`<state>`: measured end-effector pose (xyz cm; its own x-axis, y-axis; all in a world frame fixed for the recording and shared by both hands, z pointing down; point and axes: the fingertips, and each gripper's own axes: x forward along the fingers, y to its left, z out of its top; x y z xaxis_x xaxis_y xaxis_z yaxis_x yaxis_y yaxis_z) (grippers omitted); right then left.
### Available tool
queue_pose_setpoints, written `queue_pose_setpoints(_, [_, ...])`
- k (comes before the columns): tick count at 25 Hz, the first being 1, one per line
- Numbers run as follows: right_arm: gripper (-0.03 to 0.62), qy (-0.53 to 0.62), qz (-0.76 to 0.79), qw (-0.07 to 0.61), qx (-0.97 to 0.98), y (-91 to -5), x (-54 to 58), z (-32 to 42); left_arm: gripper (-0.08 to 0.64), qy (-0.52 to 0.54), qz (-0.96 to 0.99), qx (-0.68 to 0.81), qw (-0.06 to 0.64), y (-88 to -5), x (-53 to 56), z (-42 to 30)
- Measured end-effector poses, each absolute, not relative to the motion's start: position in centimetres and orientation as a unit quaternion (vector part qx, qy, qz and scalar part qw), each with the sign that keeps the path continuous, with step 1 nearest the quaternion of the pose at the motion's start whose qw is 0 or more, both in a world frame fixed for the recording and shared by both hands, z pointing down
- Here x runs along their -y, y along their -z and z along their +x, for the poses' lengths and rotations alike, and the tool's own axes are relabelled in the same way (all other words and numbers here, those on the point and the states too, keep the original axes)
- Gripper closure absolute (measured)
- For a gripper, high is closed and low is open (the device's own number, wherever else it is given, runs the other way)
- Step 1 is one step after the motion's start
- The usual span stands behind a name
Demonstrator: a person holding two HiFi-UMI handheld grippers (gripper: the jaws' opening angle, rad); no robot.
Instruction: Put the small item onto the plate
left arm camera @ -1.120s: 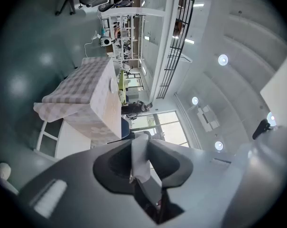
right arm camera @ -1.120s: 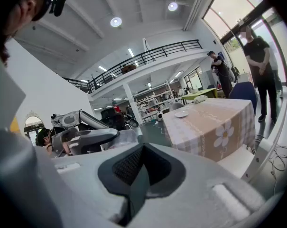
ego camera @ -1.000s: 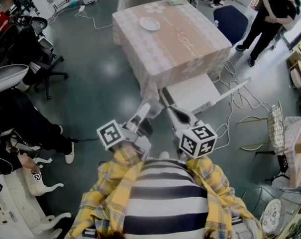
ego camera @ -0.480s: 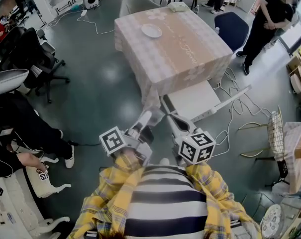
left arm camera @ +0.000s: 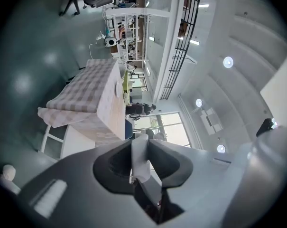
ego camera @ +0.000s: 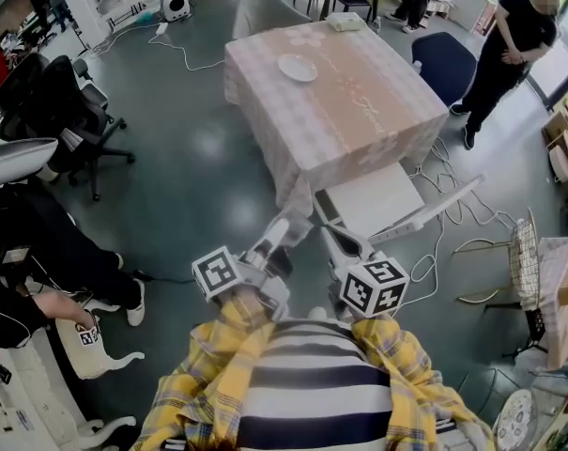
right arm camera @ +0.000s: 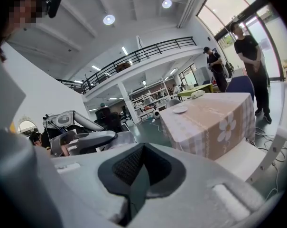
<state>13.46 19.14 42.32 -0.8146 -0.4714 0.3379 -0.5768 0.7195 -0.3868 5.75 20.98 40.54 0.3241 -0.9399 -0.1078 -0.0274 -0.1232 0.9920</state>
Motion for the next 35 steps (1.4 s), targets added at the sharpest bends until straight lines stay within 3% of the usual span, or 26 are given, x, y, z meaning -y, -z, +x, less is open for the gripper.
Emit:
queue_pose_setpoints(14, [0.597, -0.234, 0.29, 0.119, 0.92, -43.7, -15.7, 7.9, 0.48, 0.407, 0.633, 0.383, 0.536, -42.1, -16.1, 1.2])
queue_pose_setpoints(35, [0.597, -0.213, 0.255, 0.126, 0.935, -43.6, 5.4, -0.3, 0.48, 0.425, 0.625, 0.423, 0.499, -42.2, 3.6, -6.5])
